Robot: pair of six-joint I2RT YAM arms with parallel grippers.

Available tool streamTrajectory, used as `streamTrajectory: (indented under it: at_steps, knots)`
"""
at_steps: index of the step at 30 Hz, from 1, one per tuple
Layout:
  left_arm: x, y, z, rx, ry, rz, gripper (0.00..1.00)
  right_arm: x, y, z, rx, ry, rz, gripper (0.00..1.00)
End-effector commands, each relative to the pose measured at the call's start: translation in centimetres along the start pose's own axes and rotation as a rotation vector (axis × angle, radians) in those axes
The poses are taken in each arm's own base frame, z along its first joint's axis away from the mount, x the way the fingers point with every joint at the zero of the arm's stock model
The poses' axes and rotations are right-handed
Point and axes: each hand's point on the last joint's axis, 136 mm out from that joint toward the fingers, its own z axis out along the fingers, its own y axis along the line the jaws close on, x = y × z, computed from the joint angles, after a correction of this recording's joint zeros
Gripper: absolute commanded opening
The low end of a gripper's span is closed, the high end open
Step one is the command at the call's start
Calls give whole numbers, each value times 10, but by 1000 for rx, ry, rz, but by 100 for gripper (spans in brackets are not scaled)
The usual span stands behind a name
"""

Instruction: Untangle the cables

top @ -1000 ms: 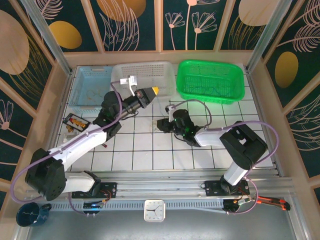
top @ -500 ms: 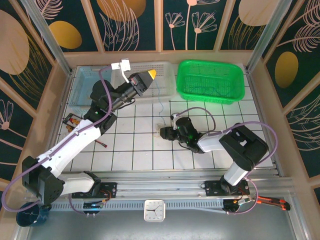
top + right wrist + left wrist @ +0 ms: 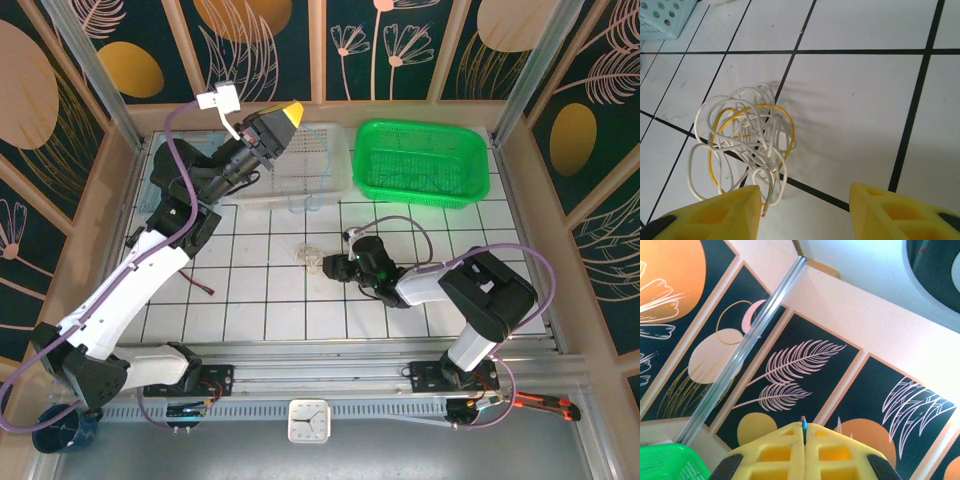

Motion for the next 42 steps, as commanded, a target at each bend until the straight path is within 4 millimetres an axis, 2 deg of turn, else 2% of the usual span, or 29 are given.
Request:
streamTrajectory:
  at_steps: [1,7,12,18,23,26,28,33,37,42]
  knots:
    - [10,3,3,-1,41,-3,0,-6,2,-5,9,-28,1,50]
    - [36,33,-7,-69,65,-14,0,-28,1,-25,65,-62,-51,50]
    - [60,56,-18,-110,86,-18,0,-50,-17,-47,148,-88,-66,51]
    - [82,73,-28,-137,117,-10,0,-78,-52,-74,234,-134,-23,51]
    - [98,87,-34,-165,150,8,0,-114,-52,-101,228,-217,-27,51]
    - [109,96,-35,-179,181,10,0,-135,-28,-117,148,-256,-66,52]
    - [117,102,-36,-186,201,7,0,-147,-3,-128,54,-278,-102,52]
    - [124,105,-35,-177,222,-4,0,-161,52,-153,-174,-290,-199,52]
    - [138,111,-39,-177,253,-28,0,-169,79,-176,-278,-321,-251,52]
    - [148,114,-40,-163,275,-56,0,-175,108,-194,-390,-334,-301,51]
